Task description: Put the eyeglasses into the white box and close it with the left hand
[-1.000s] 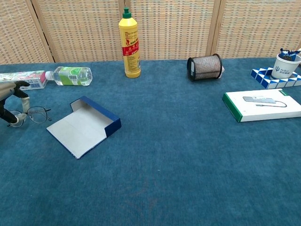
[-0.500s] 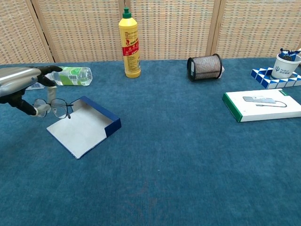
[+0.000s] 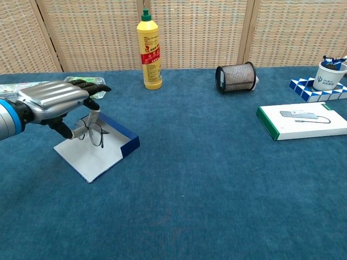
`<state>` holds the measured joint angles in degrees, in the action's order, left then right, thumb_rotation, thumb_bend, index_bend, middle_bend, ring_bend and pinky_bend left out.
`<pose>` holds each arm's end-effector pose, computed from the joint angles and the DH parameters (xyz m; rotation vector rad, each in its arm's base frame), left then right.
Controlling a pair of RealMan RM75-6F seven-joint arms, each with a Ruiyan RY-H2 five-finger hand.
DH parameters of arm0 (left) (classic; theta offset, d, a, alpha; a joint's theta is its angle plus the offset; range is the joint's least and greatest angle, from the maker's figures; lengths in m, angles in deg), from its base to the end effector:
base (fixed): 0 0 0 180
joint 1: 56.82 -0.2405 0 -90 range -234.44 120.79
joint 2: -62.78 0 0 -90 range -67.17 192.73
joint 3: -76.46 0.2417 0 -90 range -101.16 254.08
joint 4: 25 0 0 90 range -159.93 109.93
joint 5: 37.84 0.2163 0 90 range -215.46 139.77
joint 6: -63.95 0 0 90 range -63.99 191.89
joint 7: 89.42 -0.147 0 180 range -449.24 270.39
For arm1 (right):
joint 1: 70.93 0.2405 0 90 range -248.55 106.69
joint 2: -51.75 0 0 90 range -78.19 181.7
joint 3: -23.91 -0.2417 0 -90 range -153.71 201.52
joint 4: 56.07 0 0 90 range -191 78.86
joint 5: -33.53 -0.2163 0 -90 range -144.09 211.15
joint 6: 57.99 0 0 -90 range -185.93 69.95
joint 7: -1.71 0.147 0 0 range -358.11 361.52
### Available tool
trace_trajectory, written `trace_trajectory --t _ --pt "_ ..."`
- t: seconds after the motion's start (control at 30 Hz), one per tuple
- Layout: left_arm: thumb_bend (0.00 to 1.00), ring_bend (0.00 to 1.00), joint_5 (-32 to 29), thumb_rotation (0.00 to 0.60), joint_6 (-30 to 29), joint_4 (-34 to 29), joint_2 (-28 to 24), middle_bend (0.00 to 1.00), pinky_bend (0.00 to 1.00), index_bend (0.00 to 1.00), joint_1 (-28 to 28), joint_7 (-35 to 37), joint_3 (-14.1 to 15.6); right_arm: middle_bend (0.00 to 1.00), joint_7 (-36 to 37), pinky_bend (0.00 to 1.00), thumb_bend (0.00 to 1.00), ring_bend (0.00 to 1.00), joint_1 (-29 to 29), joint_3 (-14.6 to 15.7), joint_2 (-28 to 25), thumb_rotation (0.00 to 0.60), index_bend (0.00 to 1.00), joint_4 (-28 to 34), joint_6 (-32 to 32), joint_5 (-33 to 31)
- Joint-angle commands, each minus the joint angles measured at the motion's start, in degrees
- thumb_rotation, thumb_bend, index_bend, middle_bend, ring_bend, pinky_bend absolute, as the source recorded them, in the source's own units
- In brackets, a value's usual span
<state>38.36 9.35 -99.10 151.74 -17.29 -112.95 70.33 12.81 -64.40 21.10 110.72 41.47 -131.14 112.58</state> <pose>-0.1822 0.3394 -0.0211 -1.9857 -0.5962 -0.7393 -0.3119 -0.1874 0.1444 1.3141 -1.2446 0.8852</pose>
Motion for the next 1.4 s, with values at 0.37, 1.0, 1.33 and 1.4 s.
trace_trajectory --t 0.37,1.0,1.33,1.4 --pt "0.47 0.00 3.4 0.600 0.7 11.7 5.6 0.00 0.00 0.66 2.6 -0.7 1.7 0.00 -0.1 0.00 0.00 0.00 0.2 0.0 -0.1 0.600 0.00 0.2 0.5 -0.4" --pt "0.46 0.00 7.8 0.600 -0.9 21.3 10.9 0.00 0.00 0.64 4.5 -2.3 3.5 0.00 0.1 0.00 0.00 0.00 0.3 0.0 -0.2 0.600 0.00 0.2 0.7 -0.5" --pt "0.41 0.00 9.4 0.600 -3.2 23.9 12.1 0.00 0.00 0.11 4.3 -0.9 3.9 0.00 0.4 0.00 0.00 0.00 0.3 0.0 -0.2 0.600 0.00 0.1 0.6 -0.3" --pt "0.41 0.00 9.6 0.600 -3.5 24.0 11.8 0.00 0.00 0.07 4.1 -0.5 4.1 0.00 0.4 0.00 0.00 0.00 0.3 0.0 -0.2 0.600 0.00 0.1 0.6 -0.3"
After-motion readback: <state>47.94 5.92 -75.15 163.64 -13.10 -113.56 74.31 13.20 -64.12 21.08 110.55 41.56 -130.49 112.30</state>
